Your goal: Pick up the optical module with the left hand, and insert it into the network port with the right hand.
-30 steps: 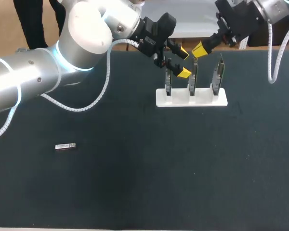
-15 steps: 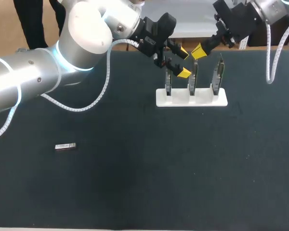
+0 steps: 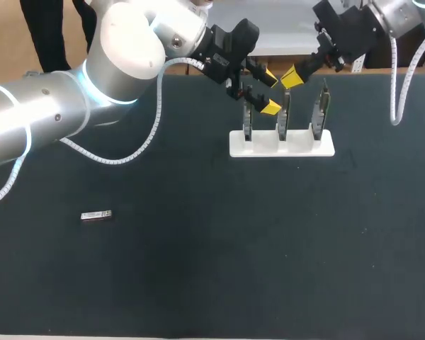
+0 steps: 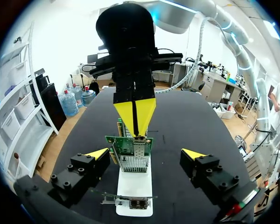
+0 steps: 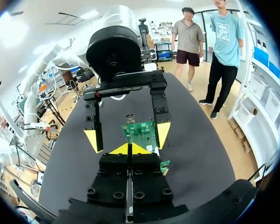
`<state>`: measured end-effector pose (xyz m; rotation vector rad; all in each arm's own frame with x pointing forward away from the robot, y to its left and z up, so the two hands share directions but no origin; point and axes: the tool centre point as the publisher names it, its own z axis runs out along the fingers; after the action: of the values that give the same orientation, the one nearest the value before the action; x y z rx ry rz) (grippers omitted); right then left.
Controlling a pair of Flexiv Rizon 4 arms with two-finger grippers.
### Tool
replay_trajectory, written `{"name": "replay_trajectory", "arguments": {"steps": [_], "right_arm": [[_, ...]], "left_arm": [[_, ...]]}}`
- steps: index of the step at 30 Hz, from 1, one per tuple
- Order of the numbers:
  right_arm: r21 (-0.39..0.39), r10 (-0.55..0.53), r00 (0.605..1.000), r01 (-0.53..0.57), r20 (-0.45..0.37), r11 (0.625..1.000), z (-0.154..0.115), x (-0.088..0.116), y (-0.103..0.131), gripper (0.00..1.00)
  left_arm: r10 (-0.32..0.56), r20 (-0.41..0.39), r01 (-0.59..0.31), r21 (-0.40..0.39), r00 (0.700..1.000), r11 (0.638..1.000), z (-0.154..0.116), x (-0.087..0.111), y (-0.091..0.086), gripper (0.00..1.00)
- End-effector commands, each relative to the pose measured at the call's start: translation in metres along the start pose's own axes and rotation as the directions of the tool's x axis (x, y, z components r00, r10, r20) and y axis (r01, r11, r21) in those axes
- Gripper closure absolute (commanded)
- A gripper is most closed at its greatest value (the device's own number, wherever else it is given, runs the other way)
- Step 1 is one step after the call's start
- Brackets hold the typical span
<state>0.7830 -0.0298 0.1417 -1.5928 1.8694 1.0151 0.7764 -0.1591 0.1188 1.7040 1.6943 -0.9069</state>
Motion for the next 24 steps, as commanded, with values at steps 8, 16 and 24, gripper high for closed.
{"name": "replay_trajectory", "arguments": {"steps": [8,16,24], "right_arm": [[0.027,-0.034,0.997,0.033,0.071,0.999,-0.016,-0.01,-0.005,1.0],[0.066,-0.099,0.989,0.092,0.114,0.994,-0.049,0.001,-0.003,1.0],[0.041,-0.13,0.987,0.126,0.096,0.991,-0.075,0.028,0.001,1.0]], "left_arm": [[-0.003,-0.003,0.003,-0.006,1.0,1.0,-0.001,0.0,-0.003,0.0],[-0.003,-0.003,0.003,-0.006,1.0,1.0,-0.001,0.0,-0.003,0.0],[-0.003,-0.003,0.003,-0.006,1.0,1.0,-0.001,0.0,-0.003,0.0]]}}
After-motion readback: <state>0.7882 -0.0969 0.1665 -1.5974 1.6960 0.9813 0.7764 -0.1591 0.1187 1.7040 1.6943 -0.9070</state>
